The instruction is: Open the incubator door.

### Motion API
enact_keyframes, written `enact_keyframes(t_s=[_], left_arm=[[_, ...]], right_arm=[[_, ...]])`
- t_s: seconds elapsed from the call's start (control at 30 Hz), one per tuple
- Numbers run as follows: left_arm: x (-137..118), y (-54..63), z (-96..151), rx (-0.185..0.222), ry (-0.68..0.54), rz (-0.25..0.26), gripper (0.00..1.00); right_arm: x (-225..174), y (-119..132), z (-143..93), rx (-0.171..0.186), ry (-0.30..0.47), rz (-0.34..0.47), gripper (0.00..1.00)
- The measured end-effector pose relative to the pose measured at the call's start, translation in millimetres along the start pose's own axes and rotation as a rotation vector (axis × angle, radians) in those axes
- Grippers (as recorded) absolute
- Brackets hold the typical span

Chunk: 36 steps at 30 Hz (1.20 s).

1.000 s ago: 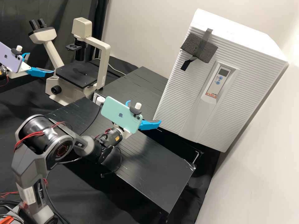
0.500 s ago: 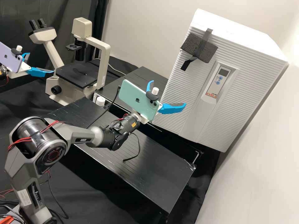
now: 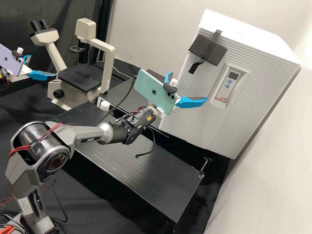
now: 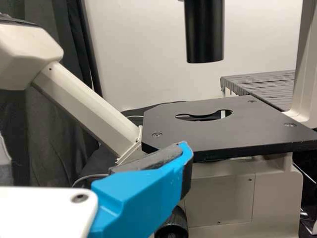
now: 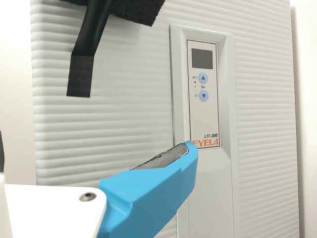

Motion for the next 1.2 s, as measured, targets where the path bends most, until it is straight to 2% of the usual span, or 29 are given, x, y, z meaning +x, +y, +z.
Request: enact_keyframes(t_s=[0.2, 0.4, 0.67, 0.7, 0.77, 0.93, 1.1, 1.2], left_arm=[[0, 0.0, 0, 0.000, 0.000, 0.000, 1.00], [0, 0.0, 0, 0.000, 0.000, 0.000, 1.00], [0, 0.0, 0, 0.000, 0.000, 0.000, 1.00], [0, 0.0, 0, 0.000, 0.000, 0.000, 1.00], [0, 0.0, 0, 0.000, 0.000, 0.000, 1.00], [0, 0.0, 0, 0.000, 0.000, 0.000, 1.00], [0, 0.0, 0, 0.000, 0.000, 0.000, 1.00], [0, 0.0, 0, 0.000, 0.000, 0.000, 1.00]], right_arm=[[3, -1, 1, -0.004, -0.007, -0.006, 1.00], [7, -3, 4, -0.023, -0.027, -0.024, 1.00], [11, -4, 4, -0.022, -0.035, -0.028, 1.00], [12, -4, 5, -0.026, -0.039, -0.029, 0.00], [12, -6, 7, -0.039, -0.044, -0.032, 0.00], [13, -6, 9, -0.025, -0.055, -0.026, 0.00], [14, -7, 11, -0.044, -0.058, -0.029, 0.00], [14, -7, 11, -0.040, -0.063, -0.027, 0.00]])
